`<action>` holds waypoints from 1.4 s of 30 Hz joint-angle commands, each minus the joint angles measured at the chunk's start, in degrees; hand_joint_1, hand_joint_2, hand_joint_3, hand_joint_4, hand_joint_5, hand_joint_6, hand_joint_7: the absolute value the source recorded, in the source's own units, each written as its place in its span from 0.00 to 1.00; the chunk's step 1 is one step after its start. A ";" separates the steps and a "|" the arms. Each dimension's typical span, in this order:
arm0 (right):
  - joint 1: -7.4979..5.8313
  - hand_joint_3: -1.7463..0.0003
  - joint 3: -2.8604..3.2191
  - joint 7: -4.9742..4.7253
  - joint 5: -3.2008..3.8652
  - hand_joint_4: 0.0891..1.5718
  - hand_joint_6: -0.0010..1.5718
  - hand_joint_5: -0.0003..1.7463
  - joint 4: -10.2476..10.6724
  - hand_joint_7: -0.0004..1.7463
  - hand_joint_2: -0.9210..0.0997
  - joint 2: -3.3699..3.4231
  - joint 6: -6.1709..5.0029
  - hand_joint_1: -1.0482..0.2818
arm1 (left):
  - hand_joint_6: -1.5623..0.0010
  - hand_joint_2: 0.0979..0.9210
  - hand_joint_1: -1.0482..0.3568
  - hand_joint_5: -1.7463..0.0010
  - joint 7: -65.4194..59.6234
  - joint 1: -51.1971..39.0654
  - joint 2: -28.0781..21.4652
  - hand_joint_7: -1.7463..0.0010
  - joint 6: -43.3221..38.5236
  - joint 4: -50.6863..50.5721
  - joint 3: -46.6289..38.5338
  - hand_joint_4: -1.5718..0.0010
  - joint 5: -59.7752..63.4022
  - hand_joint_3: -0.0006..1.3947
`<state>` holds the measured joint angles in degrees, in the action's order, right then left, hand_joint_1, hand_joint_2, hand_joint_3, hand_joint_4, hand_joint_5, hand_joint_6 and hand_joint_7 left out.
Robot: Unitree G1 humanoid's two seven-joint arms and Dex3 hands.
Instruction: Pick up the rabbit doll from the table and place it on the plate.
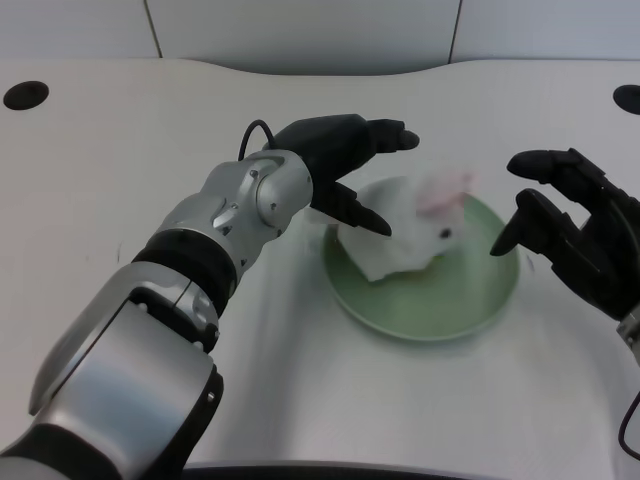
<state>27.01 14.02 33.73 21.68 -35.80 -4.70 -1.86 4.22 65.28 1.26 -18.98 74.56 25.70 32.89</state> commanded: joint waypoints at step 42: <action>0.09 0.83 0.97 0.95 0.50 0.37 0.33 0.93 -0.81 0.74 0.00 -1.34 0.63 0.48 | 0.42 1.00 0.38 0.19 16.89 -40.44 -15.18 0.29 8.08 -42.20 -29.84 0.20 -35.51 0.30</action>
<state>28.09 14.60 35.40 21.66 -37.58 -5.22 -1.95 20.94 31.14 -12.25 -11.58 35.92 -2.76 -1.16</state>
